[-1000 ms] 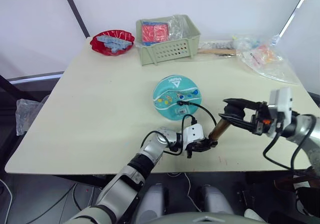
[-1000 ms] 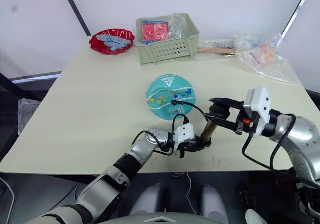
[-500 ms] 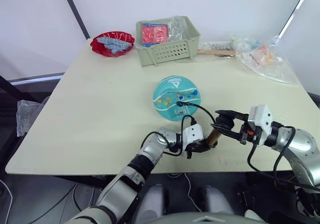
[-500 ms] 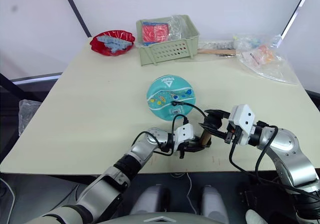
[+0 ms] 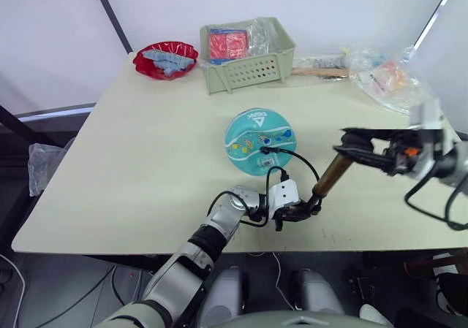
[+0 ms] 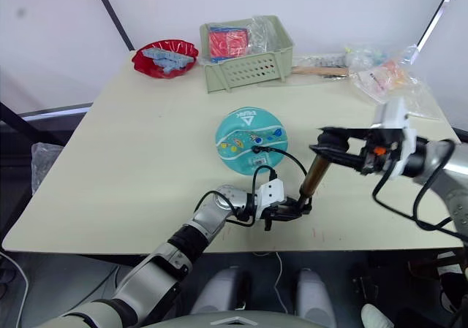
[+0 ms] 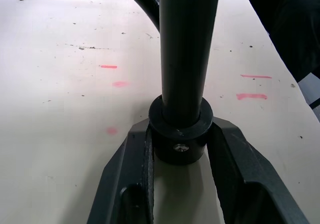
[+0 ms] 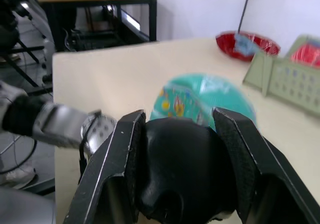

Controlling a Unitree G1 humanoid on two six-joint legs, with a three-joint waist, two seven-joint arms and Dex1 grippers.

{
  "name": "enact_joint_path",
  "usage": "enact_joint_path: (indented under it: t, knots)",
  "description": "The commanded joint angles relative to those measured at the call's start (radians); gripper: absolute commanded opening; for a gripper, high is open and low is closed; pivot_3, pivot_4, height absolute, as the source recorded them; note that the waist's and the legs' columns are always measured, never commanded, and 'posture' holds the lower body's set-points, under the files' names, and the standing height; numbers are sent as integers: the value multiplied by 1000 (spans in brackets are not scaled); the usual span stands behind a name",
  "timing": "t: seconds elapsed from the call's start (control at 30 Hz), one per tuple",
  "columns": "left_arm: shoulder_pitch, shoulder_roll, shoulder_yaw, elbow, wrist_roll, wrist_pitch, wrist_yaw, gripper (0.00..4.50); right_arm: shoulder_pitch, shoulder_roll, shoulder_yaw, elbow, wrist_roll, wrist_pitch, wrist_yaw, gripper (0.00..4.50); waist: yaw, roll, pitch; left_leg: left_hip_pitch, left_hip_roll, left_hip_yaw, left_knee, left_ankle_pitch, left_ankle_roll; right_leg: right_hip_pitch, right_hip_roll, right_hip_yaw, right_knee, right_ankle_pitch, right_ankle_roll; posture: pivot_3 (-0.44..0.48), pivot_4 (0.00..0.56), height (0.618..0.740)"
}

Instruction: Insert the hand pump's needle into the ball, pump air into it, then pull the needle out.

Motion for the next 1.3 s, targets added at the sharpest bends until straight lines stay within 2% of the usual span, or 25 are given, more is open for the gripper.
enact_joint_path:
  t: [0.03, 0.27, 0.37, 0.67, 0.97, 1.1, 1.3]
  knots:
    - [26, 33, -19, 93, 58, 40, 19, 1085, -67, -40, -104, -40, 80, 8, 15, 1673, 0, 0, 0, 0, 0, 0, 0, 0, 0, 0, 0, 0, 0, 0, 0, 0, 150, 738]
    - [25, 34, -23, 94, 58, 37, 13, 1085, -147, -75, -125, -13, 102, 26, 19, 1673, -1, 0, 2, 0, 0, 0, 0, 0, 0, -1, -1, 1, 0, 0, 0, 0, 150, 738]
    - [26, 37, -25, 95, 60, 32, 13, 1085, -141, -68, -104, -34, 115, 49, 15, 1673, -1, 0, 2, -1, 0, 0, 0, 0, 0, -1, -2, 1, 0, 0, 0, 0, 150, 738]
    - [28, 39, -28, 94, 61, 31, 12, 1085, 58, -16, 20, -45, -66, -40, 53, 1673, -2, -4, -1, 0, 1, 0, -2, 0, 0, -1, -3, 5, 0, 0, 0, 0, 150, 738]
    - [28, 37, -26, 93, 63, 33, 15, 1085, 207, 110, 159, 7, -224, -169, 40, 1673, -2, -9, -7, 3, 1, 0, -3, 0, 0, 0, -3, 5, -1, 0, 0, 0, 150, 738]
    - [21, 36, -24, 110, 65, 28, 20, 1085, 268, 180, 236, 54, -378, -273, -15, 1673, -2, -12, -11, 3, 1, -1, -4, 0, 0, 0, -4, 4, -2, 0, 0, 0, 150, 738]
    - [34, 46, -27, 107, 65, 25, 9, 1085, 336, 228, 315, 89, -498, -345, -62, 1673, -2, -11, -16, 4, 1, 0, -5, 0, -1, 1, -23, -21, -2, 0, 0, 0, 150, 738]
